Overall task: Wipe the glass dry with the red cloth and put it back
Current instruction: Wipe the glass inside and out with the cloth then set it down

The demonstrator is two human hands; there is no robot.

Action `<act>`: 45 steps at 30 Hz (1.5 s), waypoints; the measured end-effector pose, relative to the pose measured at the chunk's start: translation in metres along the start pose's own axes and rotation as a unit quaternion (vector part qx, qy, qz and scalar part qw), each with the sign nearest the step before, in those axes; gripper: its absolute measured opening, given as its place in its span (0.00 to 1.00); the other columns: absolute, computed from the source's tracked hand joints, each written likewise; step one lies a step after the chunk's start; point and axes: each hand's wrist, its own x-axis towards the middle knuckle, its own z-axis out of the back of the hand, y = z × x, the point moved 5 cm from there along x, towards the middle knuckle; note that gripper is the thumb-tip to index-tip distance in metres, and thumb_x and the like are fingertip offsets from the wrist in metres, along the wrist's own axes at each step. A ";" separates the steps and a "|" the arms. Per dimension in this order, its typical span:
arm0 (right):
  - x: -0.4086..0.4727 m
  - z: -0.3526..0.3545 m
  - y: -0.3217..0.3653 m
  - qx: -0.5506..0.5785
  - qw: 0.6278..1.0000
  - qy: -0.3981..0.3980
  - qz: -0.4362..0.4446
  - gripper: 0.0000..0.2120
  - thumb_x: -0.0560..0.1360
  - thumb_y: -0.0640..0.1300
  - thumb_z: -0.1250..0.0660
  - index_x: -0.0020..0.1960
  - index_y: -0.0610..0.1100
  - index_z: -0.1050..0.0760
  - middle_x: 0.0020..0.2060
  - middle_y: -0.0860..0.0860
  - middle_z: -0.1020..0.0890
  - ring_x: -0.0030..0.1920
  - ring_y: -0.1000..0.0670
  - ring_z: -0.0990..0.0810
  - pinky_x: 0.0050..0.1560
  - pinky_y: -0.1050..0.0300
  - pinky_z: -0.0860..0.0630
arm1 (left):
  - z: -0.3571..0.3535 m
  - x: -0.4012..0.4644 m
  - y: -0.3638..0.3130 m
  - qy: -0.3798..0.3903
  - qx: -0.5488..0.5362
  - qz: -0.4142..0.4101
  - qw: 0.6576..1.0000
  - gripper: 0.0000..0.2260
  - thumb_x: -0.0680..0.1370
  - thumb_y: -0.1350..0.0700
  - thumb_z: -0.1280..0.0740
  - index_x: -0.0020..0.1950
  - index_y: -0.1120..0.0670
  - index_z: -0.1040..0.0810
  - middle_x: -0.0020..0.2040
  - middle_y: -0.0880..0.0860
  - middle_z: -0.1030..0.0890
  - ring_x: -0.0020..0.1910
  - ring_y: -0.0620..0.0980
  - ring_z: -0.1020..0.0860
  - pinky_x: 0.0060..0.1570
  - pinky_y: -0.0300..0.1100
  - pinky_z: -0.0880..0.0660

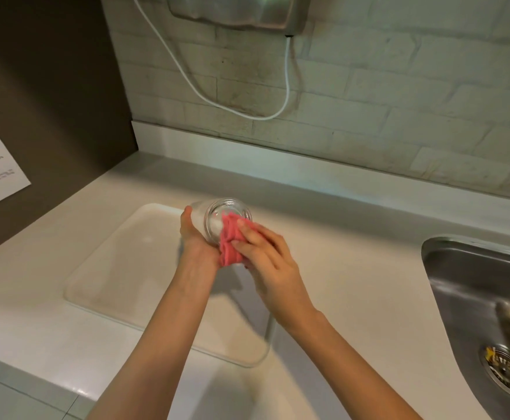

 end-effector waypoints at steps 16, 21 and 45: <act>-0.004 0.013 -0.016 0.377 0.839 -0.121 -0.373 0.07 0.79 0.36 0.42 0.53 0.44 0.27 0.40 0.54 0.19 0.40 0.59 0.21 0.43 0.64 0.26 | -0.009 -0.003 0.001 0.055 0.020 -0.075 0.995 0.30 0.67 0.30 0.38 0.52 0.55 0.23 0.44 0.57 0.19 0.41 0.56 0.20 0.44 0.48 0.23; 0.010 0.004 -0.031 0.527 0.699 -0.055 -0.480 0.08 0.80 0.40 0.43 0.51 0.41 0.25 0.41 0.47 0.18 0.41 0.50 0.21 0.46 0.55 0.24 | -0.020 -0.014 0.000 0.122 0.119 -0.159 0.972 0.26 0.71 0.36 0.37 0.55 0.58 0.25 0.50 0.59 0.19 0.46 0.57 0.19 0.47 0.49 0.23; -0.078 0.059 -0.060 0.716 0.490 -0.054 -0.494 0.28 0.58 0.46 0.19 0.56 0.40 0.20 0.46 0.40 0.16 0.46 0.44 0.17 0.50 0.46 0.20 | 0.020 -0.005 -0.005 0.080 0.506 -0.415 0.752 0.31 0.58 0.43 0.24 0.58 0.42 0.30 0.58 0.39 0.23 0.53 0.38 0.24 0.50 0.35 0.29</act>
